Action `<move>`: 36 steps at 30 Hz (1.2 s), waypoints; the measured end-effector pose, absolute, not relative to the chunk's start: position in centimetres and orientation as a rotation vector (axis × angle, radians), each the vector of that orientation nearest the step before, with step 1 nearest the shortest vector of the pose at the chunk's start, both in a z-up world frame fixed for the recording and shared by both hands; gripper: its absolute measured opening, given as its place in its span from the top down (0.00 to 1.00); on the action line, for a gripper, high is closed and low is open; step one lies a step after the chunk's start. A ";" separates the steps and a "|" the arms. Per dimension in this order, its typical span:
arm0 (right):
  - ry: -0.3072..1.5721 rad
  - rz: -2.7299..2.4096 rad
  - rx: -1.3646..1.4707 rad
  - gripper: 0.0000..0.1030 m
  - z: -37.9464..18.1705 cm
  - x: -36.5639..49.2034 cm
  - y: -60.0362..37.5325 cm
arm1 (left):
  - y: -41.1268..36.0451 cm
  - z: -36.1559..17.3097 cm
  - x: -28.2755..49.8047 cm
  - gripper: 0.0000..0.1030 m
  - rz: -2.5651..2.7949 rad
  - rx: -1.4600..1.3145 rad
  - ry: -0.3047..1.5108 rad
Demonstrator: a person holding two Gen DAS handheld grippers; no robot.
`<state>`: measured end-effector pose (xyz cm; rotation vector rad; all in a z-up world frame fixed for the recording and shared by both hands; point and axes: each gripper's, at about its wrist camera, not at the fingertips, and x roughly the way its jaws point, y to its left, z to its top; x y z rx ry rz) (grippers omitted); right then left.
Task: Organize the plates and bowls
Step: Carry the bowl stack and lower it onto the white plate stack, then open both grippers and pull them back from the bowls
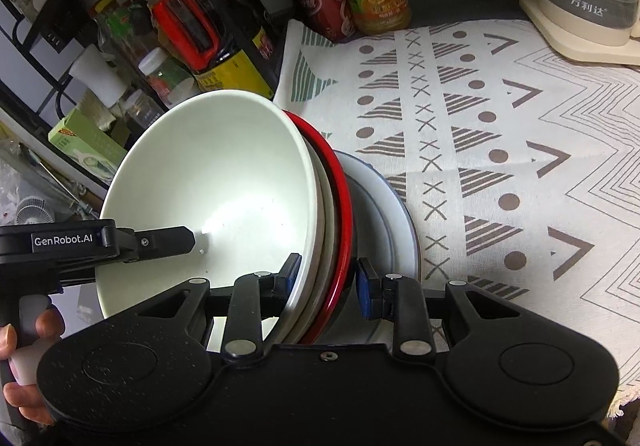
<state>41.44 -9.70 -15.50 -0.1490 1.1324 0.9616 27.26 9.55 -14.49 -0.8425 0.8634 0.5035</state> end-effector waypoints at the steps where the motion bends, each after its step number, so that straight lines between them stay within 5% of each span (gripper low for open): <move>1: 1.135 0.959 -0.145 0.73 -15.6 41.5 -9.7 | 9.6 -14.6 27.3 0.64 0.502 -0.849 0.860; 25: 1.156 0.907 -0.073 0.63 -15.1 41.8 -10.1 | 9.3 -15.0 28.0 0.63 0.469 -0.842 0.902; 30: 1.069 0.861 -0.034 0.30 -12.9 40.9 -12.3 | 8.8 -13.5 27.8 0.58 0.489 -0.767 0.909; 36: 0.968 0.801 0.035 0.13 -11.1 40.7 -15.6 | 7.8 -11.5 28.1 0.40 0.471 -0.679 0.899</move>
